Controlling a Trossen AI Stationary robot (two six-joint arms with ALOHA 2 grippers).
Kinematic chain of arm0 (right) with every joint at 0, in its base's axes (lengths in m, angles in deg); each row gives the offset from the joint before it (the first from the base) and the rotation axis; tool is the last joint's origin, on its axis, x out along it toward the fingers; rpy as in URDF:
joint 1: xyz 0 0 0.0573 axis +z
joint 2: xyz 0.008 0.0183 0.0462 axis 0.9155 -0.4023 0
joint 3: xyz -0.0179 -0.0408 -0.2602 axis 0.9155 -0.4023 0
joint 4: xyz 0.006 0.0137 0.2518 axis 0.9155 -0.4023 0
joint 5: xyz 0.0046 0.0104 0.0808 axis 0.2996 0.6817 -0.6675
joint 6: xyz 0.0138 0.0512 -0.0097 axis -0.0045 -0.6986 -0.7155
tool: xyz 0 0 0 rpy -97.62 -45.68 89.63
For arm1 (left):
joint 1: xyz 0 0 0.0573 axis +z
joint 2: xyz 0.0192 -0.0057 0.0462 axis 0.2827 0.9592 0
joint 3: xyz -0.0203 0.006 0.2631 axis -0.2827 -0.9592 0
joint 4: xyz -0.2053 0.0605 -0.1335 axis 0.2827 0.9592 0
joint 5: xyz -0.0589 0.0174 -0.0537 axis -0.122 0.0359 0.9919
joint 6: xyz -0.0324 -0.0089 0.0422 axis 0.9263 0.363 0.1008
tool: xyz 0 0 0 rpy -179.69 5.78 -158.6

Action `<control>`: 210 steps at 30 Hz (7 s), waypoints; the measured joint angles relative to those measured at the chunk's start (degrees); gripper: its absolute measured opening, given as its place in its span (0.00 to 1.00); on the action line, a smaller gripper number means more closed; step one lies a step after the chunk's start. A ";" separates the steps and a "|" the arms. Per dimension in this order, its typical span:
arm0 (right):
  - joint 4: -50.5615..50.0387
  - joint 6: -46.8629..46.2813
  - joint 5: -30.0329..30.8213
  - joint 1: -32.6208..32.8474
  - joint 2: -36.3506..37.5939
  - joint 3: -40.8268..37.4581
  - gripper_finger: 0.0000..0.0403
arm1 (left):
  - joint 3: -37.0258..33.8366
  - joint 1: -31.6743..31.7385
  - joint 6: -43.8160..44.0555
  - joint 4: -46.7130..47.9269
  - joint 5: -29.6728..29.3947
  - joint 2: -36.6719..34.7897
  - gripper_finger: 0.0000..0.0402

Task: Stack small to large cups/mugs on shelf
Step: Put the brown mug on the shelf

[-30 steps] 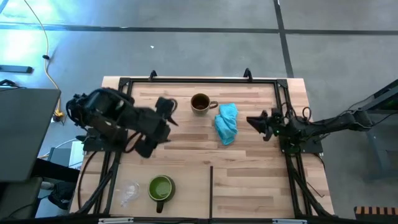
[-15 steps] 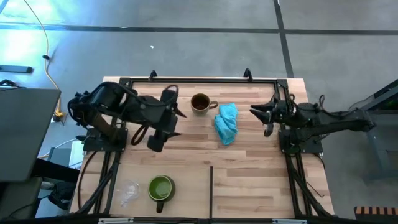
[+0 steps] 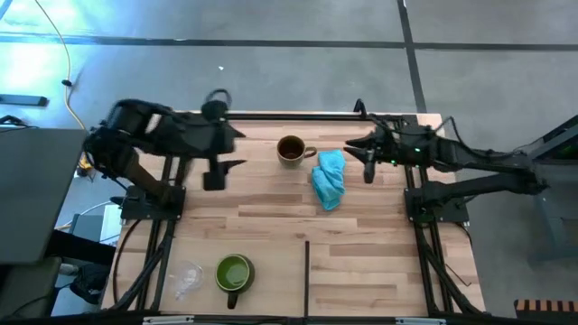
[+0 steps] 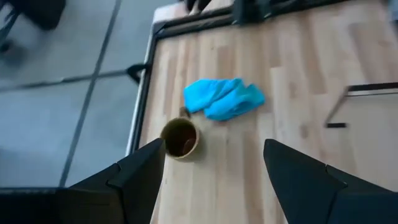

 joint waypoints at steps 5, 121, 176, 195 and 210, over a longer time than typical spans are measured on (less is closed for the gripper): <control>5.45 2.04 -1.26 -1.49 -6.58 2.88 0.20 | 0.01 -0.07 -2.20 -1.54 3.60 -4.62 0.65; 25.62 3.54 -23.52 -22.64 -49.53 7.34 0.20 | -102.62 -0.07 5.26 -82.45 5.68 -77.38 0.65; -7.92 11.08 -28.98 -22.99 -59.93 30.31 0.20 | -102.62 -0.08 6.16 -81.89 5.72 -77.34 0.65; -12.93 8.08 -30.05 -22.77 -58.56 30.18 0.04 | -102.62 -0.07 6.36 -81.93 5.74 -77.34 0.65; -13.04 10.05 -29.68 -19.29 -58.24 30.16 0.00 | -102.62 -0.07 6.73 -81.90 5.79 -77.34 0.65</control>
